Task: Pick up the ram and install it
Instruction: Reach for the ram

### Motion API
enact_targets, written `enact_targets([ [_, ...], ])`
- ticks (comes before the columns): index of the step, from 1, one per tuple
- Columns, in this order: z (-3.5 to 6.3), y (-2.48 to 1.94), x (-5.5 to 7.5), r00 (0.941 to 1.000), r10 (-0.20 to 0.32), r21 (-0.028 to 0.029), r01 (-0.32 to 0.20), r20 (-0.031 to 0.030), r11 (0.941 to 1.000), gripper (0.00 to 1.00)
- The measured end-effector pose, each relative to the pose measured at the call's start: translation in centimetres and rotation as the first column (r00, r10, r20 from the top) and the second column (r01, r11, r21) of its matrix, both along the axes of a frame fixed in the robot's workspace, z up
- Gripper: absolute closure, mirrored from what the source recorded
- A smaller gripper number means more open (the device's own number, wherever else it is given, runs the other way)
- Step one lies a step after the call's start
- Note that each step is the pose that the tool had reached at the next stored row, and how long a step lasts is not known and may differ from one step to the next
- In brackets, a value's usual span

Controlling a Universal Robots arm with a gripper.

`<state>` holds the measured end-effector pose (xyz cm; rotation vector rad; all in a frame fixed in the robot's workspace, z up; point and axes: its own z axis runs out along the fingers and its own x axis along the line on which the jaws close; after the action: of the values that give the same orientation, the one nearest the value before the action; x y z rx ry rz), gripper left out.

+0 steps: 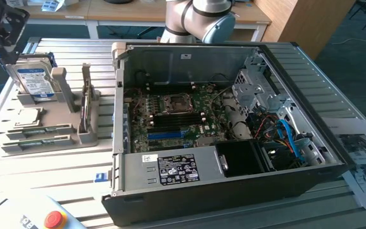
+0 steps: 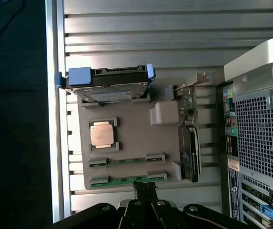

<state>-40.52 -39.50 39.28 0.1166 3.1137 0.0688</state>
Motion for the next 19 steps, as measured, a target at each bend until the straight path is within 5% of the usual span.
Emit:
enact_targets([
  [11,-0.01,0.07,-0.8,1.0000,0.000,0.0001,0.000,0.0002,1.0000,0.90],
  [19,-0.07,1.63,-0.8,1.0000,0.000,0.0000,0.000,0.0000,1.0000,0.90],
])
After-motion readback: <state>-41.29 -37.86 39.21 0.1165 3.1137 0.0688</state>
